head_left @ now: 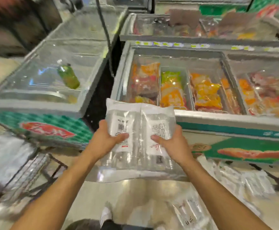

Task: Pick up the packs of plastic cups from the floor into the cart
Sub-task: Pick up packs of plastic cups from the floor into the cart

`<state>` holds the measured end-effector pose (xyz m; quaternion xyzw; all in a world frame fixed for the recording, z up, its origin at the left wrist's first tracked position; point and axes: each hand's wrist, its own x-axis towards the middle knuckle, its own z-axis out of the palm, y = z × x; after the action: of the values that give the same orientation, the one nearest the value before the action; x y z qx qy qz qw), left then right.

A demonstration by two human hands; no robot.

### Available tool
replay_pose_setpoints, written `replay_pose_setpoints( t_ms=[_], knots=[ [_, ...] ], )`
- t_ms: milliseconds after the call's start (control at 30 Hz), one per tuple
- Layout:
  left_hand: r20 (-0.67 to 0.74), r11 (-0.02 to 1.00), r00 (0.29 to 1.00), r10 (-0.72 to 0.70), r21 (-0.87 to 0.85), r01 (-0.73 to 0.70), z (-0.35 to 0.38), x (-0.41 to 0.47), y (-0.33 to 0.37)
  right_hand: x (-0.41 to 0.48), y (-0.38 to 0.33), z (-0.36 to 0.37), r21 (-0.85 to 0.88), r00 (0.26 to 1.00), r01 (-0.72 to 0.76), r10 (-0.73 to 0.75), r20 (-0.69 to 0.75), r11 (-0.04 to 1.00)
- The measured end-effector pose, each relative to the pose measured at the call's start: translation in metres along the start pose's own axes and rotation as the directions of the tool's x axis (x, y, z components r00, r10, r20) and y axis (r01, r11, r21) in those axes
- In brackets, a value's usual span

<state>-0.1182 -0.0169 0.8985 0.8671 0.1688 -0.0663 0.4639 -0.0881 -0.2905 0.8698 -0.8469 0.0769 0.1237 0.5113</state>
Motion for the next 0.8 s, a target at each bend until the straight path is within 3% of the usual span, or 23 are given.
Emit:
replay_pose_setpoints(
  t_ms=[167, 367, 600, 800],
  knots=[
    [-0.179, 0.991, 0.978, -0.107, -0.102, 0.090, -0.133, -0.025, -0.067, 0.005, -0.106, 0.116, -0.067, 0.970, 0.144, -0.128, 0.205, 0.987],
    [-0.359, 0.958, 0.897, -0.257, -0.218, 0.187, -0.277, -0.056, -0.164, -0.002, -0.208, 0.282, -0.115, 0.885, 0.296, -0.227, 0.406, 0.948],
    [-0.452, 0.895, 0.787, -0.421, -0.350, 0.278, -0.392, -0.091, -0.270, -0.026, -0.282, 0.457, -0.135, 0.752, 0.408, -0.249, 0.610, 0.903],
    [-0.482, 0.833, 0.695, -0.533, -0.445, 0.329, -0.435, -0.082, -0.358, -0.013, -0.308, 0.571, -0.141, 0.626, 0.487, -0.231, 0.745, 0.862]
  ],
)
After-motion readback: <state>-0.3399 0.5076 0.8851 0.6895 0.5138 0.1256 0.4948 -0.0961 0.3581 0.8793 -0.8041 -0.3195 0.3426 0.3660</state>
